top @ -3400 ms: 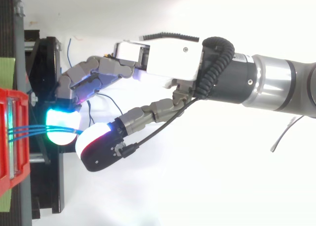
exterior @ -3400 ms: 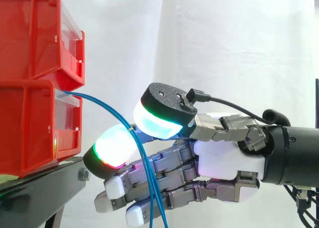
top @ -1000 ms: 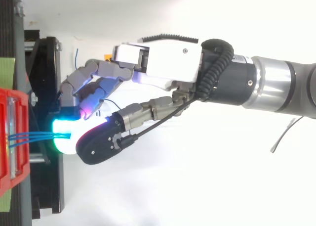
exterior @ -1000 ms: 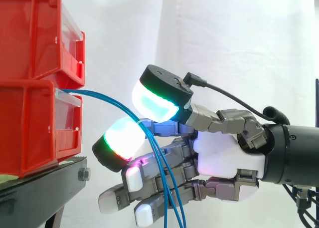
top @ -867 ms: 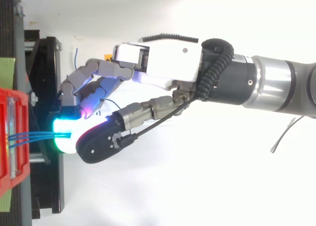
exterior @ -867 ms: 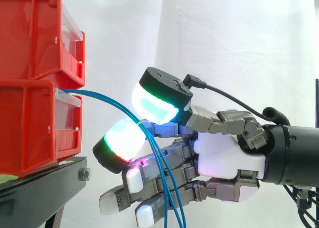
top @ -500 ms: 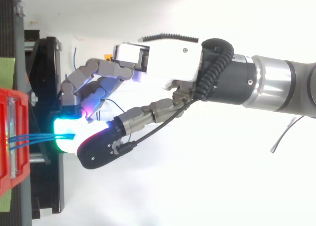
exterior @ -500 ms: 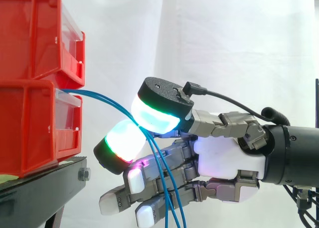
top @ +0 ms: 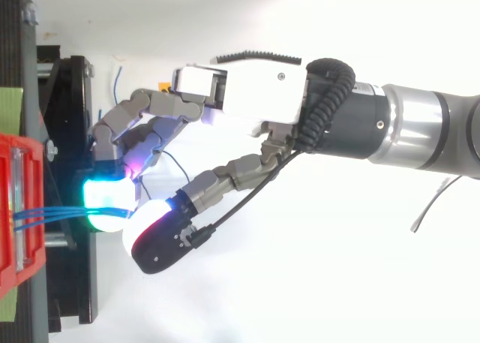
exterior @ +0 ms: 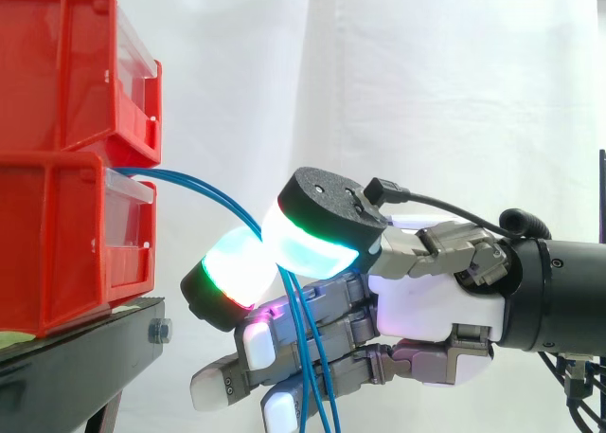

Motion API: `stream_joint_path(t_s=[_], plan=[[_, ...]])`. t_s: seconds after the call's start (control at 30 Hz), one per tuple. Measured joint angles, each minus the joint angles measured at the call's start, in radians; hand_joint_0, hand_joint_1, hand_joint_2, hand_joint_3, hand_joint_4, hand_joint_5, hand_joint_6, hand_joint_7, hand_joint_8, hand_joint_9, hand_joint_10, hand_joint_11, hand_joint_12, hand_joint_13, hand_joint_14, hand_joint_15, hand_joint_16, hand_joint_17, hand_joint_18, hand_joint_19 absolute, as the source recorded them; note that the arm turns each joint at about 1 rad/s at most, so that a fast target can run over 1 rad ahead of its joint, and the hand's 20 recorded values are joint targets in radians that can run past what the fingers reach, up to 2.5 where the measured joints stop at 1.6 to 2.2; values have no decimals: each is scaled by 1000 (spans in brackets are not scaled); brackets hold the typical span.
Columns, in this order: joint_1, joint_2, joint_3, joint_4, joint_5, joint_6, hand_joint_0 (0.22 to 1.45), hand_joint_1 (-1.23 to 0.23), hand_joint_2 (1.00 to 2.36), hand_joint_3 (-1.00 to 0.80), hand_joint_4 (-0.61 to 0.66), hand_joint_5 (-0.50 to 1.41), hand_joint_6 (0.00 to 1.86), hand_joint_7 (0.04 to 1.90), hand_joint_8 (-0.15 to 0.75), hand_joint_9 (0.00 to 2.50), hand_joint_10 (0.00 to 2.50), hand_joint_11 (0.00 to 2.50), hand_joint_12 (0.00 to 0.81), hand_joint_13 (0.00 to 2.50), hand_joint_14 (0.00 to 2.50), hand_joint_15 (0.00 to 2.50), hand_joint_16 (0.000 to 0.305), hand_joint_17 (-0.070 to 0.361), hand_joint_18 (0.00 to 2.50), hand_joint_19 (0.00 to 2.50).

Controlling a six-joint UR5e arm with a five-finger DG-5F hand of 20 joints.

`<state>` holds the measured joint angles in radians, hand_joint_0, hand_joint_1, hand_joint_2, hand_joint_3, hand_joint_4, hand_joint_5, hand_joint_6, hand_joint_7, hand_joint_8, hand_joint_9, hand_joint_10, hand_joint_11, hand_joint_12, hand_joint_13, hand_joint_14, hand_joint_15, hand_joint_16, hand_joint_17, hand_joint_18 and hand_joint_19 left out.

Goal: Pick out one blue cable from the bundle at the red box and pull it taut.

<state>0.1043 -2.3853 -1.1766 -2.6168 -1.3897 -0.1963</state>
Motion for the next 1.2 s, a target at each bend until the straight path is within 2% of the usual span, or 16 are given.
stream_joint_path(t_s=[0.1, 0.23, 0.33, 0.53, 0.67, 0.73, 0.8, 0.93, 1.03, 1.2], plan=[[0, 0, 0, 0, 0, 0, 673, -870, 1000, -500, -84, -163, 949, 936, 198, 898, 26, 695, 285, 651, 13, 312, 41, 91, 750, 547], [0, 0, 0, 0, 0, 0, 573, -829, 1000, -500, 16, -157, 940, 873, 204, 902, 27, 706, 289, 654, 14, 324, 41, 93, 756, 567], [0, 0, 0, 0, 0, 0, 529, -781, 1000, -500, 35, -155, 939, 845, 218, 912, 25, 706, 301, 657, 14, 331, 43, 98, 762, 574], [1, 0, 0, 0, 0, 0, 511, -620, 1000, -500, 39, -142, 918, 862, 226, 952, 25, 693, 307, 667, 13, 334, 45, 101, 770, 582], [1, 0, 0, 0, 0, 0, 506, -571, 1000, -500, 42, -139, 913, 867, 227, 955, 24, 692, 310, 670, 15, 333, 45, 102, 774, 587], [2, 0, 0, 0, 0, 0, 520, -484, 1000, -500, 39, -137, 908, 881, 223, 962, 25, 686, 306, 668, 13, 329, 44, 100, 767, 592], [2, 0, 0, 0, 1, -1, 543, -460, 1000, -500, 25, -135, 905, 896, 225, 961, 26, 686, 301, 666, 14, 339, 43, 97, 756, 608], [2, 0, 0, 0, 1, -1, 589, -521, 1000, -496, -9, -128, 910, 910, 218, 965, 26, 700, 293, 662, 14, 338, 42, 93, 747, 620], [2, 0, 0, 0, 0, -1, 593, -586, 1009, -412, -2, -128, 911, 929, 220, 965, 27, 705, 292, 665, 14, 346, 41, 93, 751, 612], [3, 0, 0, 0, 0, -1, 605, -655, 1013, -370, 7, -130, 915, 936, 220, 963, 26, 703, 292, 664, 15, 338, 41, 92, 756, 610]])
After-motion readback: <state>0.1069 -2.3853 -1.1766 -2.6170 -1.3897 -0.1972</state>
